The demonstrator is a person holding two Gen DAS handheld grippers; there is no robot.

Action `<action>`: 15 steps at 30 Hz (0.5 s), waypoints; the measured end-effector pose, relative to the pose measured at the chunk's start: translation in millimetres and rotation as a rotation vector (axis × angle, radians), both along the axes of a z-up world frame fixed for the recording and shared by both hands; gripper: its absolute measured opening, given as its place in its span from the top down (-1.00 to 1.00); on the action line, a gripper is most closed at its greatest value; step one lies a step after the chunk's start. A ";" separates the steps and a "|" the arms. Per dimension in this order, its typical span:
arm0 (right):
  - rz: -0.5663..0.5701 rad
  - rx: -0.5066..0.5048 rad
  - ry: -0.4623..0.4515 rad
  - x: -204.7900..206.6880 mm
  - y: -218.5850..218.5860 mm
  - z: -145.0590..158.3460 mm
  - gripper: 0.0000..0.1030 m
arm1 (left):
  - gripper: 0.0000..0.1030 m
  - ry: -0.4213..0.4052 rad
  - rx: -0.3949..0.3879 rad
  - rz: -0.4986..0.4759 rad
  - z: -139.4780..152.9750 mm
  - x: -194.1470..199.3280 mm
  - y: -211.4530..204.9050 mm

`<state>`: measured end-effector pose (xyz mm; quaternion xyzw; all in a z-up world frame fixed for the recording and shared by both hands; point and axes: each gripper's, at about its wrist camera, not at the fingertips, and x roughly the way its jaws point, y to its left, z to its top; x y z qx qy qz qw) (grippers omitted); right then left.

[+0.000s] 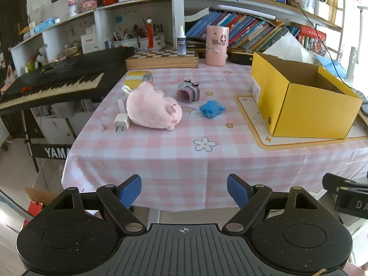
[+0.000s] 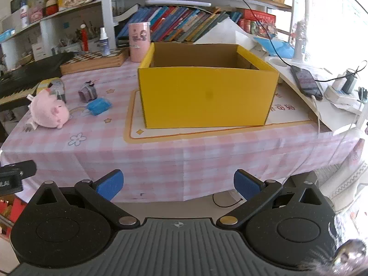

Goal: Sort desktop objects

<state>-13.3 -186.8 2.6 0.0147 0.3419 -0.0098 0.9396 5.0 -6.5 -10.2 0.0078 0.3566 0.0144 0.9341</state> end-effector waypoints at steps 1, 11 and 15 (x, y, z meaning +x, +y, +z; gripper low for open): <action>0.007 0.004 -0.002 -0.4 0.6 0.3 -1.00 | -0.63 -0.006 0.002 -0.004 0.7 -0.7 -0.7; 0.015 0.082 -0.008 -3.2 -2.8 1.9 -1.00 | -0.62 -0.056 0.007 -0.039 6.4 -6.7 -6.3; 0.002 0.065 -0.006 -4.8 -2.7 3.0 -1.00 | -0.61 -0.064 -0.014 -0.064 7.1 -6.2 -5.7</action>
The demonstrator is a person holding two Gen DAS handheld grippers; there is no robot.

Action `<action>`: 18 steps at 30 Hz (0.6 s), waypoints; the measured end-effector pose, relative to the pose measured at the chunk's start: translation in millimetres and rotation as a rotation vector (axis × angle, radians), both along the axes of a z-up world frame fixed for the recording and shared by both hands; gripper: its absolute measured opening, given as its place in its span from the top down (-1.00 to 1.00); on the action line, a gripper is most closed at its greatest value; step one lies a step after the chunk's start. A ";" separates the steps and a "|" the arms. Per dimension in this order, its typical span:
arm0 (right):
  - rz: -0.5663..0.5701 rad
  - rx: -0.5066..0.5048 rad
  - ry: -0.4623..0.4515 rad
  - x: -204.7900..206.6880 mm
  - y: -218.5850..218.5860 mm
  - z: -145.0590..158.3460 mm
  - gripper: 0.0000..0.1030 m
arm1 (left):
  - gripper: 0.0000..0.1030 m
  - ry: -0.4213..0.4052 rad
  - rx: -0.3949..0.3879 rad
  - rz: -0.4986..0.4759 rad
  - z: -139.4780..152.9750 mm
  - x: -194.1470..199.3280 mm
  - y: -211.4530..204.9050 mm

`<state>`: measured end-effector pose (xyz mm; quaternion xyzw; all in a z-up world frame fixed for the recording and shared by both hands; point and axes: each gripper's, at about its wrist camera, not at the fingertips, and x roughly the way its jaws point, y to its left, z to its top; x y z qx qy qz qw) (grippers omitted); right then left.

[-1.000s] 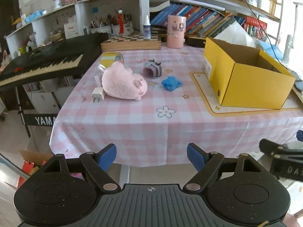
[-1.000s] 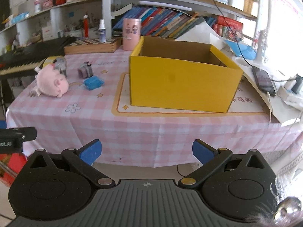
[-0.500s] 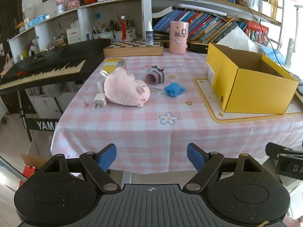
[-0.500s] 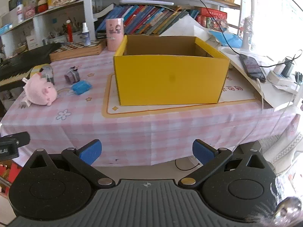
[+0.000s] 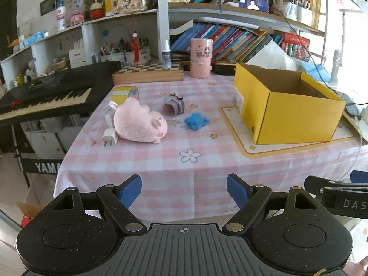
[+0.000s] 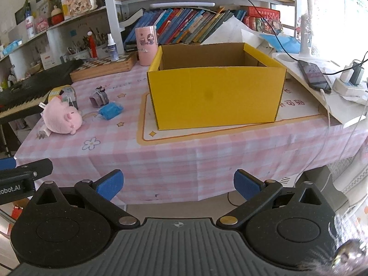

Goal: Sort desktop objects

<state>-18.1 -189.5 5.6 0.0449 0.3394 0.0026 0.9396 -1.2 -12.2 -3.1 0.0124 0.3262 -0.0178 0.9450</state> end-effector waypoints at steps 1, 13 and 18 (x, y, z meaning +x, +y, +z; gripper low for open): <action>-0.005 -0.011 0.001 -0.2 0.2 0.6 -1.00 | -0.61 0.000 -0.004 -0.006 0.1 -0.3 0.1; 0.004 -0.073 0.004 -0.2 5.6 1.7 -0.94 | -0.63 0.063 -0.025 -0.021 -3.6 4.3 3.1; 0.055 -0.058 0.003 0.5 11.1 2.0 -0.62 | -0.63 0.090 -0.020 -0.012 -6.3 5.4 6.4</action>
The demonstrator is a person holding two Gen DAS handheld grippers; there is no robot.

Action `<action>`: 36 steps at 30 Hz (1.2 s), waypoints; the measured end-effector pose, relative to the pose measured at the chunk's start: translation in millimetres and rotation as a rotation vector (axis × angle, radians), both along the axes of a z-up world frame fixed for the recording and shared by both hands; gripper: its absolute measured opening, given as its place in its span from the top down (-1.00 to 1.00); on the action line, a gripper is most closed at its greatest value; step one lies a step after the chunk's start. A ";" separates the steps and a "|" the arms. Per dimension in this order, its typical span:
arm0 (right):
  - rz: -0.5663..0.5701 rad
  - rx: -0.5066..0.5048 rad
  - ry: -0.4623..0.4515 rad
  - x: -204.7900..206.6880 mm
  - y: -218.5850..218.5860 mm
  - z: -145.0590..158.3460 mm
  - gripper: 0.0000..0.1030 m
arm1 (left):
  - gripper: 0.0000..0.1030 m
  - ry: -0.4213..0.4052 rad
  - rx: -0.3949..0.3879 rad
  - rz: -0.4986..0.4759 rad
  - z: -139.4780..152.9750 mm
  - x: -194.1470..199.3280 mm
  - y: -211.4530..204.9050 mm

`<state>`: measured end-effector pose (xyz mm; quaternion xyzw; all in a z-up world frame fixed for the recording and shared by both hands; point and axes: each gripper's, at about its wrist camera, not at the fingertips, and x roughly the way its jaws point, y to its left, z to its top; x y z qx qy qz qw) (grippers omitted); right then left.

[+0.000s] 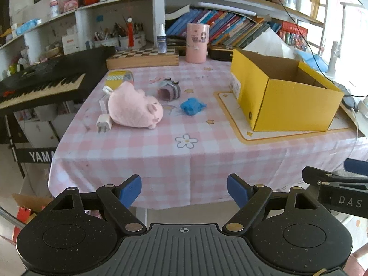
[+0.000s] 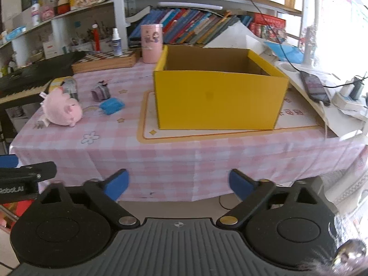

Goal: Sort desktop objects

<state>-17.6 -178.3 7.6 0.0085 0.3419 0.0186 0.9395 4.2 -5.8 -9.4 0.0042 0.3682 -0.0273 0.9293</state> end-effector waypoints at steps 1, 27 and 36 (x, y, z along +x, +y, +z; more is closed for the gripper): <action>0.007 0.001 0.005 0.7 1.8 -0.5 -0.58 | -0.63 0.005 0.003 0.005 -0.5 0.3 0.7; 0.263 0.041 0.049 34.1 73.5 -0.4 -0.38 | -0.59 -0.004 -0.030 0.156 1.8 -1.7 63.9; 0.300 0.021 0.060 81.9 89.2 -8.8 0.11 | -0.47 0.028 -0.049 0.232 -12.3 33.6 83.5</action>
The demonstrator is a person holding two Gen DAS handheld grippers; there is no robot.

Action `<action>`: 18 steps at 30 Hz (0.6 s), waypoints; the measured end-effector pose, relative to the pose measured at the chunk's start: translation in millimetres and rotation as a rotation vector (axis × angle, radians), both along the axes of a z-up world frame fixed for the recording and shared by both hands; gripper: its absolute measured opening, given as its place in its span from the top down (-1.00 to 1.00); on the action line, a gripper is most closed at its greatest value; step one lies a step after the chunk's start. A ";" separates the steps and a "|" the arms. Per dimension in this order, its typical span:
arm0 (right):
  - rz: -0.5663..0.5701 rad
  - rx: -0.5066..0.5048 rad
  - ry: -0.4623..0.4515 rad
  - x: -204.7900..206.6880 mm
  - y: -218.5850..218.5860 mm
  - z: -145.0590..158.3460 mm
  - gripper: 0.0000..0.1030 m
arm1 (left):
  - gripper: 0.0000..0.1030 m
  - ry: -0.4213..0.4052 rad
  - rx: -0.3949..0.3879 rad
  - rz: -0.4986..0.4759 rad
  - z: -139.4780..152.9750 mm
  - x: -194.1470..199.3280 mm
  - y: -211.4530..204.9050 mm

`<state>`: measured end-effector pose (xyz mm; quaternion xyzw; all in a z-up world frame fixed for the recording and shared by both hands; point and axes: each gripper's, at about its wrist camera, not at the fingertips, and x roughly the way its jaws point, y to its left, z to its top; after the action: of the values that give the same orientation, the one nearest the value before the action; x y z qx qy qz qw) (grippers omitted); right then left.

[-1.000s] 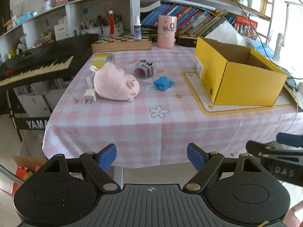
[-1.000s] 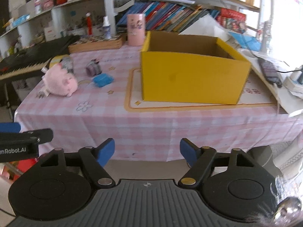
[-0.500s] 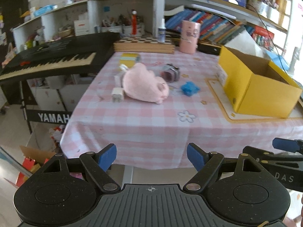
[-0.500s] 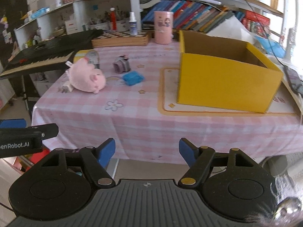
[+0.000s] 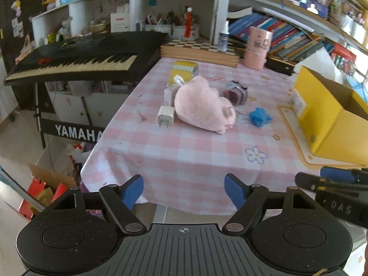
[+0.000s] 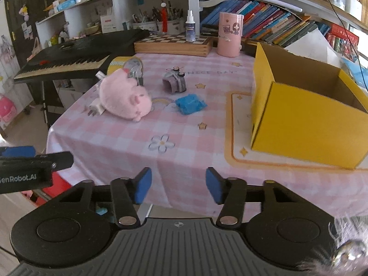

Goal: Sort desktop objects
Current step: 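Reach the left tool to the white plug while the right tool reaches the blue cloth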

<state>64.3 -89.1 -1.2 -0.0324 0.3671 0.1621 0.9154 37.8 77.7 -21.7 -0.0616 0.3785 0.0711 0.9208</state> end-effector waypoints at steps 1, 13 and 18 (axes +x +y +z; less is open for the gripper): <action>0.003 -0.001 0.003 8.3 1.4 -0.8 0.11 | -0.45 0.005 -0.001 0.009 -1.3 6.0 2.9; 0.050 -0.031 0.030 103.5 20.2 -10.1 -0.06 | -0.23 0.038 0.020 0.101 -12.4 90.3 28.2; 0.065 -0.049 0.056 133.5 24.7 -18.6 -0.27 | -0.15 0.067 0.048 0.104 -20.8 117.2 31.0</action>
<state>197.9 -64.4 -19.8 -0.0621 0.3950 0.1837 0.8980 155.0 108.7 -42.5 -0.0569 0.4037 0.1301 0.9038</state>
